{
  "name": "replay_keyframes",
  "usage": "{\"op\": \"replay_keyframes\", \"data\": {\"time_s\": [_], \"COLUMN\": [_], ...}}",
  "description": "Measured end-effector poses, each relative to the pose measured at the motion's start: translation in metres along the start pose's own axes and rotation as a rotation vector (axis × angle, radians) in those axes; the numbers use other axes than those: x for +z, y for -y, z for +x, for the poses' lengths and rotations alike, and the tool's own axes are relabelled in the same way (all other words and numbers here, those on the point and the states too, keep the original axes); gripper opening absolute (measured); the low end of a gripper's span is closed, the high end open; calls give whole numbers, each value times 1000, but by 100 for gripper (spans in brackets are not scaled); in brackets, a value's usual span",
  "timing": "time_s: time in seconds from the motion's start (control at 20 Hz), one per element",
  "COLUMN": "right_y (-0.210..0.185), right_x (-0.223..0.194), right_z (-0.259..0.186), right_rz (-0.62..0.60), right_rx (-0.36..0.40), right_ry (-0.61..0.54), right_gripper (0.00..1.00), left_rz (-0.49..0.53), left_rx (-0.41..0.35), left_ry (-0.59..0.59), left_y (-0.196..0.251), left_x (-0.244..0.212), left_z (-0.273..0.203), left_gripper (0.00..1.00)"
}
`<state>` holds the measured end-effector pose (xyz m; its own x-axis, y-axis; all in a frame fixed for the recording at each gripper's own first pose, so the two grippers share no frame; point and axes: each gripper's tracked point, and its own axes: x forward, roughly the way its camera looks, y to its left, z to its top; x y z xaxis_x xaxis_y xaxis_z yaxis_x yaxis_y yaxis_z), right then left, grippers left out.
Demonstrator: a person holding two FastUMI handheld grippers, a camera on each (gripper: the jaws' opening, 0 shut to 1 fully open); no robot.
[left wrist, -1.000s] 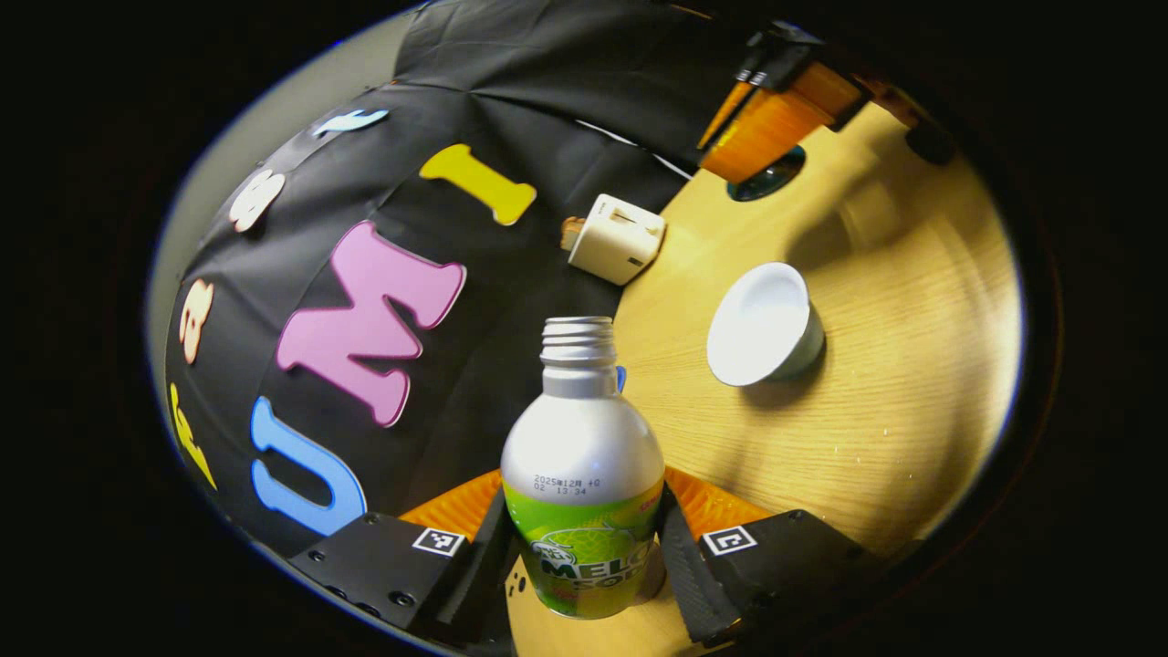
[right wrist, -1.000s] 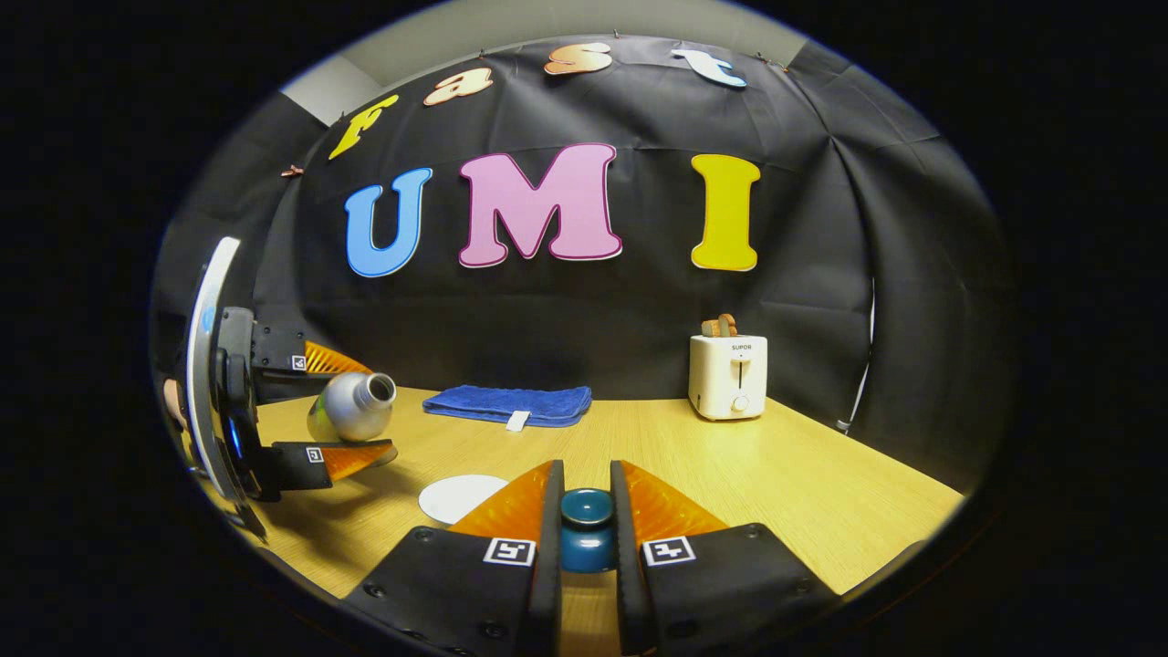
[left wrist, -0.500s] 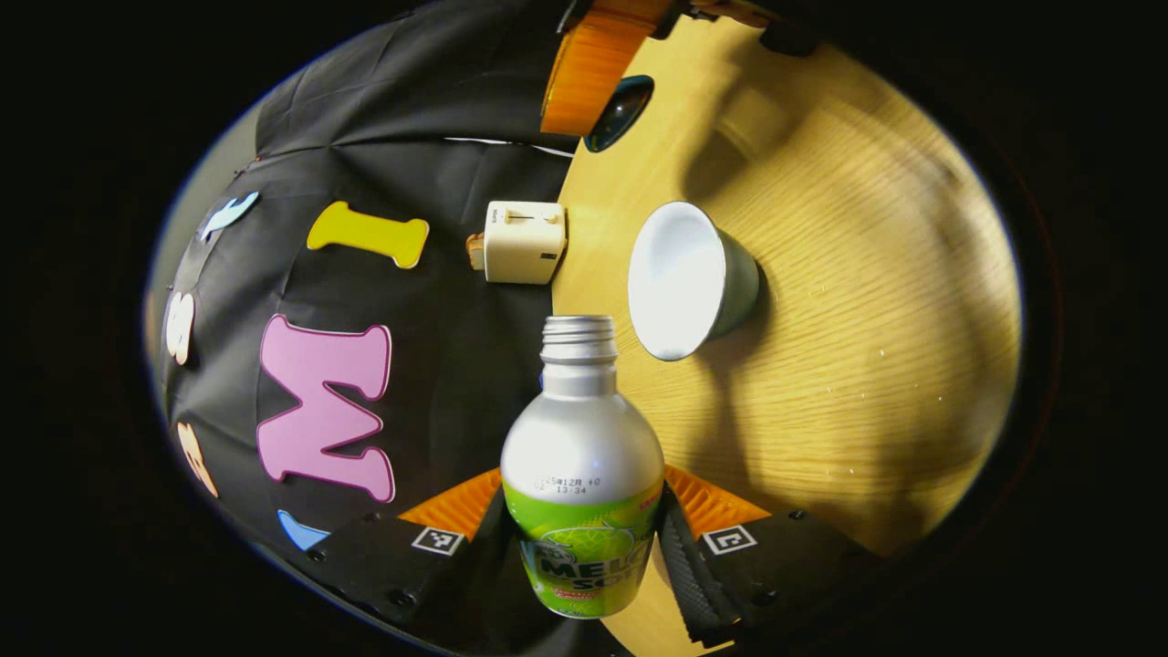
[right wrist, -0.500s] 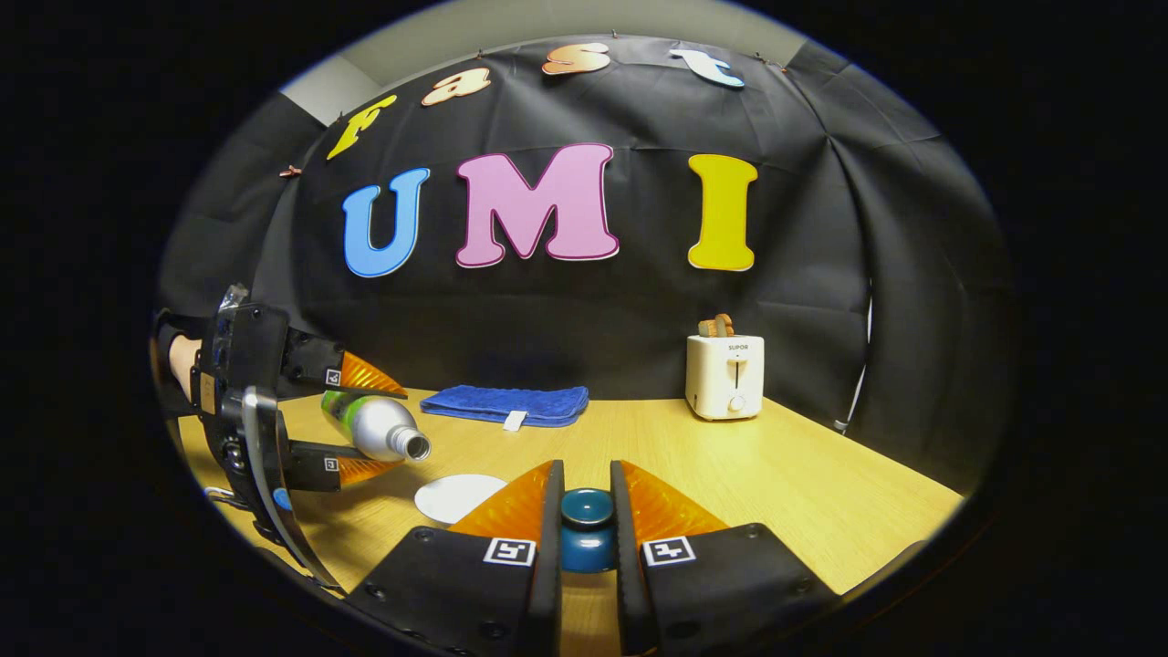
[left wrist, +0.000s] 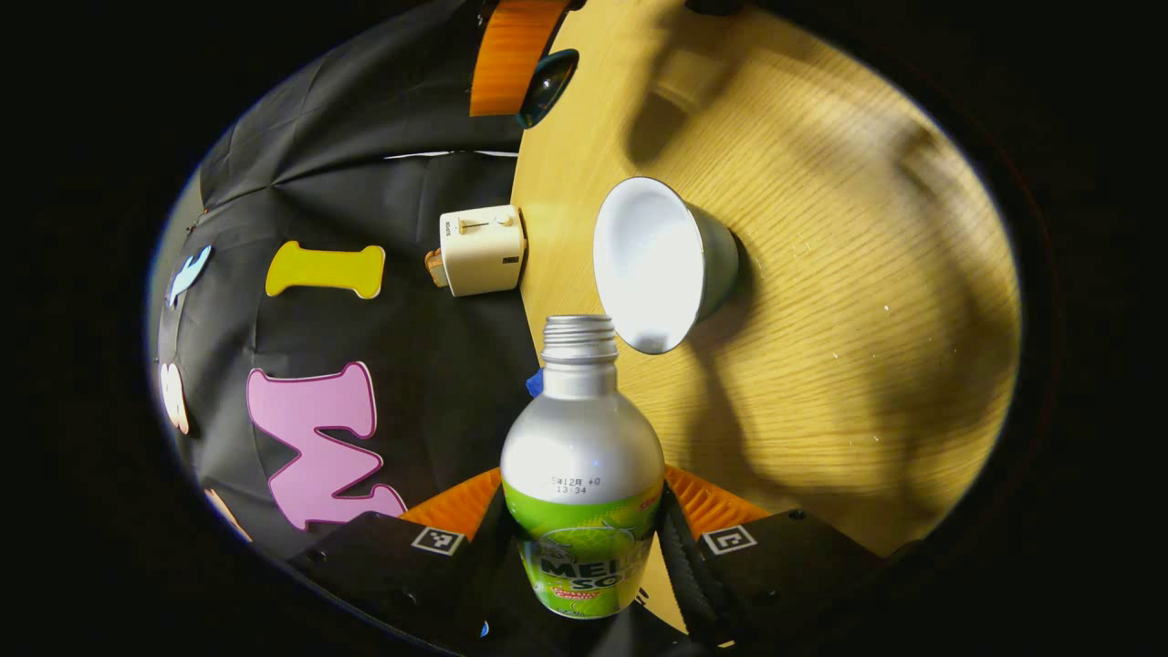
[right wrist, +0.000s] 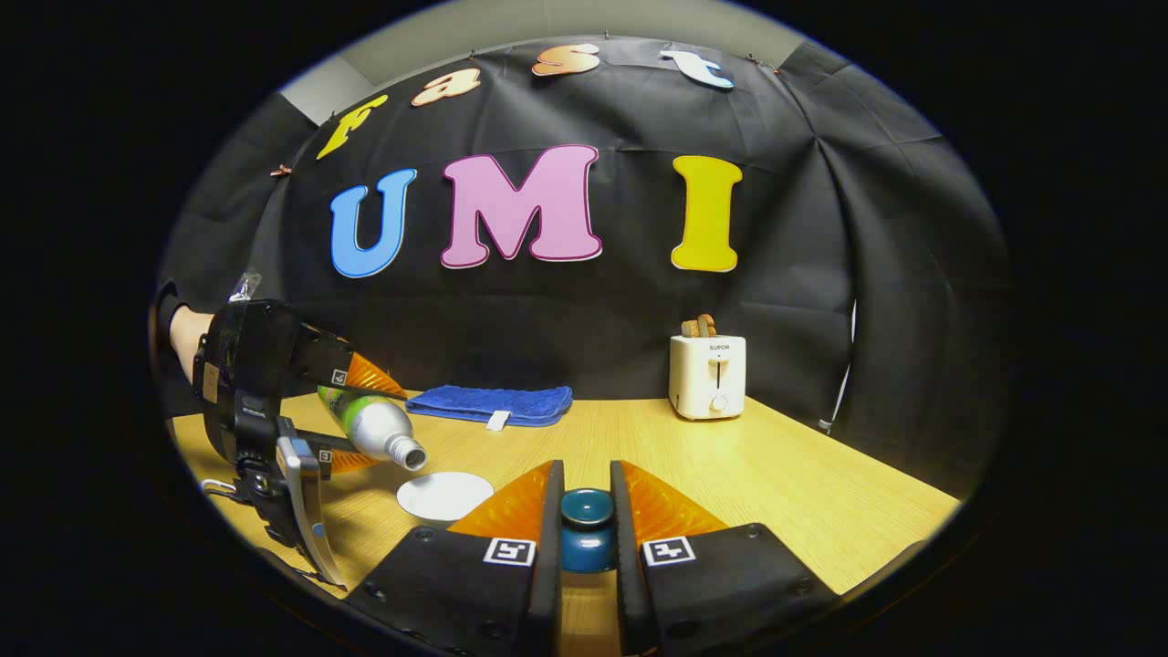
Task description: Open the teacup lid with one hand, grasp the water bottle and pour water into the teacup with the other hand; after pouring, place the water bottle on the coaster and then close the teacup lid.
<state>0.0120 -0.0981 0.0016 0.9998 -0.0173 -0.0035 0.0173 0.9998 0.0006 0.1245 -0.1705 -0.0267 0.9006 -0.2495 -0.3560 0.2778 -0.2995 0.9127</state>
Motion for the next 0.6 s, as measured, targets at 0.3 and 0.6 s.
{"op": "replay_keyframes", "data": {"time_s": [0.3, 0.6], "right_y": [-1, -1], "right_x": [0, 0], "right_z": [0, 0], "right_rz": [0, 0], "right_rx": [7, 4], "right_ry": [0, 0], "right_gripper": [28, 28], "left_rz": [79, 181], "left_rx": [-18, -32], "left_ry": [-26, -46], "left_y": [-10, -19], "left_x": [-4, -7], "left_z": [-1, -2], "left_gripper": [80, 80]}}
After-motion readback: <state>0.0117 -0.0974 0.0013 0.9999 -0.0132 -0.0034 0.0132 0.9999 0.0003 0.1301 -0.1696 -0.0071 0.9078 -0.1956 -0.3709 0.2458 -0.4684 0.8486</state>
